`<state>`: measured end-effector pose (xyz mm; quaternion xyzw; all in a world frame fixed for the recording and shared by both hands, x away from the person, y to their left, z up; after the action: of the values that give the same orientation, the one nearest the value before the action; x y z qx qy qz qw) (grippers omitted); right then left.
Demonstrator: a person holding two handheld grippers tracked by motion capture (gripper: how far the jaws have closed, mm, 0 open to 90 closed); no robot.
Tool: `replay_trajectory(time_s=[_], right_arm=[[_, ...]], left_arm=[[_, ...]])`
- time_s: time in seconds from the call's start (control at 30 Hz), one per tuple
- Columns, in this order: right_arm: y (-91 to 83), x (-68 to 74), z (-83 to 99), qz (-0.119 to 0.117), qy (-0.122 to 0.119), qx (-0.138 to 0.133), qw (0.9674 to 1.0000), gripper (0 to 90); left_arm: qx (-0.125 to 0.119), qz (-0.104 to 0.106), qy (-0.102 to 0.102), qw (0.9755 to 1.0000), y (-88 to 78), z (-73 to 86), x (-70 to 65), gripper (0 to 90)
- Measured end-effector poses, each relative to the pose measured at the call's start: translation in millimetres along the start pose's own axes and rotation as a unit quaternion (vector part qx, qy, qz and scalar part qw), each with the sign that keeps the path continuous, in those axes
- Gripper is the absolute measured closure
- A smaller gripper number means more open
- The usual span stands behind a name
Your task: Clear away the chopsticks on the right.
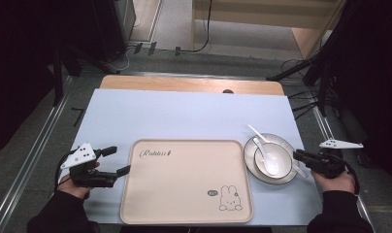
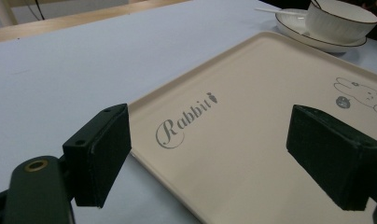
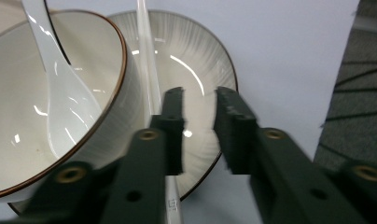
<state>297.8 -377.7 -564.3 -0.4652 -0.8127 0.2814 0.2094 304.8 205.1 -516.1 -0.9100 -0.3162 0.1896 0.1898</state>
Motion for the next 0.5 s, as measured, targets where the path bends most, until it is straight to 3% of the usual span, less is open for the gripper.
replay_trajectory(time_s=[0.13, 0.5], right_arm=[[-2.9, 1.8, -2.7, 0.008, -0.016, -0.013, 0.9998, 56.2], [10.1, 12.5, 5.2, -0.037, -0.021, 0.027, 0.9988, 64.5]], left_arm=[[-0.001, 0.000, -0.001, 1.0000, 0.2, -0.1, 0.6, 14.4], [-0.001, -0.001, -0.003, 1.0000, -0.7, 0.4, 0.8, 14.4]])
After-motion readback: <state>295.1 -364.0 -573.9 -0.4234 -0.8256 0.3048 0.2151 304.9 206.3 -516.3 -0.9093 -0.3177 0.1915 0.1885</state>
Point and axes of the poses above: each handheld gripper's, and its own axes: y roughly forward along the jaws, z roughly out of its underside, x roughly to its left, the point moved 9 cm from there along y, roughly forward along the jaws, and after that the axes turned 8 degrees about -y, right-handed, at the moved point
